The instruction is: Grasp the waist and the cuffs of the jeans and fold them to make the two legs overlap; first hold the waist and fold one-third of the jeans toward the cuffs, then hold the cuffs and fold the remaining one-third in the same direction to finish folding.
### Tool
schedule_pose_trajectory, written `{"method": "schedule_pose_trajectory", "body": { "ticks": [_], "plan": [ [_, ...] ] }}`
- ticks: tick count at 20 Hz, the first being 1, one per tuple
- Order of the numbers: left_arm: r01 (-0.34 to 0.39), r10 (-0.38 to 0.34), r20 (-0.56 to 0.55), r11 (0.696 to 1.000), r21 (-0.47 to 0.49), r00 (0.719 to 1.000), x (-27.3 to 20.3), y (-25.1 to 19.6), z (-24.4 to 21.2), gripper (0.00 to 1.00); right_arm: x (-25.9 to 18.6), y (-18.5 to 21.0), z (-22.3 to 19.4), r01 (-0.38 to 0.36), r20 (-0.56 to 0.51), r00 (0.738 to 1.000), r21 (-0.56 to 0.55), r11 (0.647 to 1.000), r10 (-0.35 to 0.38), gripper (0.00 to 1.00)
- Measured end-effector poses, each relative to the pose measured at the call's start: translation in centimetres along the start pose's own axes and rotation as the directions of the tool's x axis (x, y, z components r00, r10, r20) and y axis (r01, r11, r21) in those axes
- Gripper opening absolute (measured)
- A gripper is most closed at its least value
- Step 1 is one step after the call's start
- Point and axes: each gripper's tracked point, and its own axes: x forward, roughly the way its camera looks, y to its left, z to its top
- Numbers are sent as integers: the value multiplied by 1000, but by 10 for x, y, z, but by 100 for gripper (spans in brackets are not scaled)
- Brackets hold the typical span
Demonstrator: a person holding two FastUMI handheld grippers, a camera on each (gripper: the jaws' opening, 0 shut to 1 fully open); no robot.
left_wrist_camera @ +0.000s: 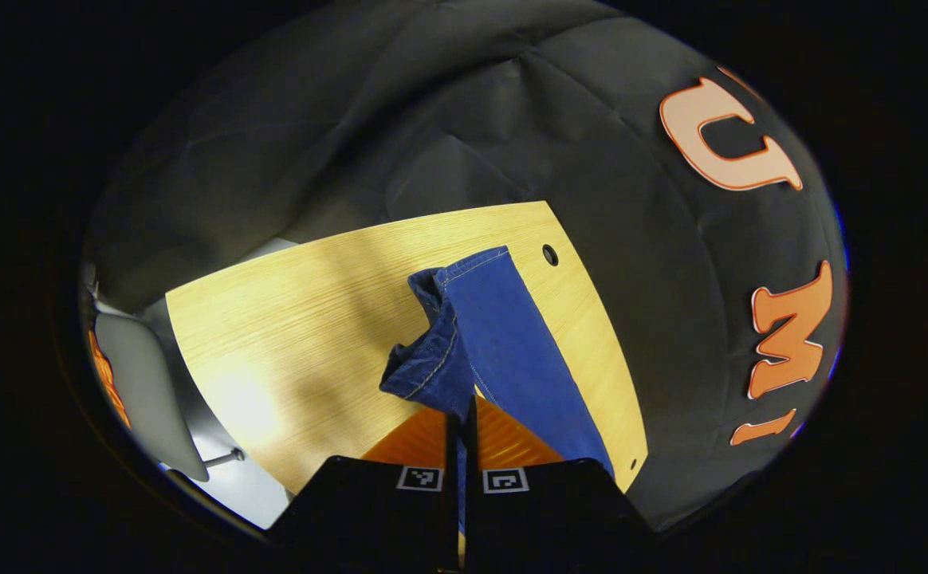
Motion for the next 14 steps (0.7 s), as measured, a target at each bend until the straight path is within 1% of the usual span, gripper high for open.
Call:
{"method": "schedule_pose_trajectory", "body": {
  "ticks": [2, 3, 4, 6, 7, 9, 11, 12, 14],
  "plan": [
    [-22, 22, -10, 1000, -5, 1000, 2, -13, 5, 4, 5, 9, 1, 15, -16, 1000, -23, 1000, -15, 22],
    [-18, 18, -19, 1000, -6, 1000, 3, -22, 7, 4, 8, 17, 3, 11, -14, 1000, -12, 1000, -11, 23],
    [-17, 17, -22, 1000, -7, 1000, 4, -29, 11, 4, 9, 29, 4, -7, -29, 1000, -4, 1000, 7, 22],
    [-5, 6, -27, 1000, 19, 1000, 9, -45, 23, 4, 16, 38, 11, 6, -18, 1000, -16, 1000, -7, 22],
    [8, -6, -40, 1000, 27, 999, 13, -53, 29, 4, 18, 50, 14, -9, -5, 1000, -20, 1000, 9, 22],
    [-1, 4, -67, 999, 38, 998, 27, -67, 37, 4, 20, 66, 19, -13, 14, 1000, 4, 1000, 13, 22],
    [3, 3, -93, 998, 58, 996, 43, -80, 45, 4, 22, 81, 28, -19, 23, 1000, -7, 1000, 19, 22],
    [7, -1, -104, 998, 56, 995, 52, -89, 52, 4, 24, 84, 33, -3, 29, 1000, -7, 1000, 3, 22],
    [18, -12, -121, 998, 53, 993, 65, -107, 62, 4, 27, 103, 39, -12, 41, 999, 12, 1000, 11, 22]
  ]
}}
